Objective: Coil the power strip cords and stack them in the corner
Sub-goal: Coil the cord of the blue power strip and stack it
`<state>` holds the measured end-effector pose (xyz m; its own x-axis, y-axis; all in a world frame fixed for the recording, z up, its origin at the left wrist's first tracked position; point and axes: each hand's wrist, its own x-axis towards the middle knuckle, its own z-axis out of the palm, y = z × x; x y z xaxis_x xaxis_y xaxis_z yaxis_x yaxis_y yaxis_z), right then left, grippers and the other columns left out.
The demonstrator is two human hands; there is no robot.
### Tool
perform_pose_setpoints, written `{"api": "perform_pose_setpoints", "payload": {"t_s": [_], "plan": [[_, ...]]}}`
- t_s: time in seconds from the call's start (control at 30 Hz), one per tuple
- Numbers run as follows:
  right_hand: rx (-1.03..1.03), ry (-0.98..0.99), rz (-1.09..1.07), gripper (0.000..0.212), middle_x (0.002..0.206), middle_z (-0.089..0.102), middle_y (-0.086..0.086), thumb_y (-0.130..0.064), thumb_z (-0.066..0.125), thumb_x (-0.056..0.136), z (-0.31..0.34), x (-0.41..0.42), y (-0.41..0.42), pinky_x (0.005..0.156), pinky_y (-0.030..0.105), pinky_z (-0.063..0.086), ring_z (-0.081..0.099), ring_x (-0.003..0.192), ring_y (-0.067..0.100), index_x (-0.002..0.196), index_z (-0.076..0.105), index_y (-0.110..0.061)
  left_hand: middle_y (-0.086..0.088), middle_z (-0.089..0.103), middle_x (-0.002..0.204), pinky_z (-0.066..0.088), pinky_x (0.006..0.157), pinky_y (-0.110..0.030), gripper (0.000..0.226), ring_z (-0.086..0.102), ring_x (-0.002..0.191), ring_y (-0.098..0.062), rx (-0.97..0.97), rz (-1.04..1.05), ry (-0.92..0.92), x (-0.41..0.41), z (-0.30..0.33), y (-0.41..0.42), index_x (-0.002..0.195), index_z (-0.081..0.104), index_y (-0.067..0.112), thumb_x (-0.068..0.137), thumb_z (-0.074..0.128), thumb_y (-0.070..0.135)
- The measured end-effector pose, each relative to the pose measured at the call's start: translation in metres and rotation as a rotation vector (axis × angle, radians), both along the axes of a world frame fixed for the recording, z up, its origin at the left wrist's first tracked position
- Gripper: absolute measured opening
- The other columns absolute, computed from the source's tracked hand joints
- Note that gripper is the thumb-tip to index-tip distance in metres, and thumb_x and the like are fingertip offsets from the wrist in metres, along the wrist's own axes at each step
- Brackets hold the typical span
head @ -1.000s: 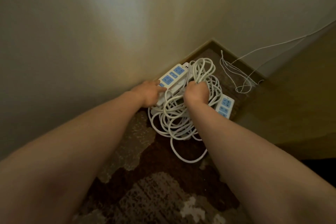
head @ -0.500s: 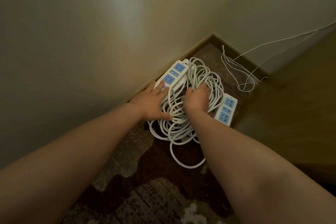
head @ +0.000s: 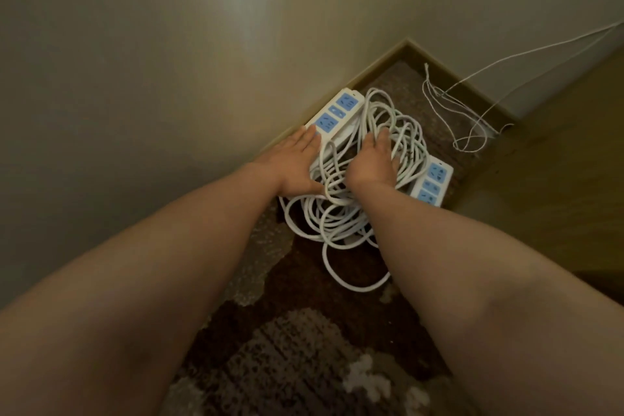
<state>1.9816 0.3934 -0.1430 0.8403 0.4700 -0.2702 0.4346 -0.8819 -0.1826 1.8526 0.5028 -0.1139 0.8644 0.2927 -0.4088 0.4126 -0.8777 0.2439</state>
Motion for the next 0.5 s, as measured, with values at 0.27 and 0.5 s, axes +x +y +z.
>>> {"api": "perform_pose_setpoints", "payload": {"t_s": [0.27, 0.5], "plan": [[-0.116, 0.043, 0.059, 0.068, 0.167, -0.007, 0.01, -0.027, 0.037, 0.104, 0.035, -0.005, -0.006, 0.122, 0.051, 0.001, -0.006, 0.153, 0.028, 0.159, 0.0, -0.009, -0.008, 0.005, 0.16, 0.009, 0.117, -0.03, 0.089, 0.005, 0.147, -0.02, -0.037, 0.097, -0.086, -0.069, 0.029, -0.016, 0.151, 0.006, 0.011, 0.087, 0.051, 0.054], [0.12, 0.106, -0.072, 0.061, 0.16, 0.026, 0.014, -0.028, 0.05, 0.096, 0.089, -0.05, -0.018, 0.119, 0.048, 0.023, 0.024, 0.147, 0.033, 0.152, 0.032, -0.01, -0.005, 0.022, 0.157, 0.016, 0.117, -0.027, 0.07, 0.017, 0.145, -0.017, -0.062, 0.072, -0.203, -0.13, 0.079, -0.046, 0.149, 0.023, 0.019, 0.09, 0.054, 0.04]]}}
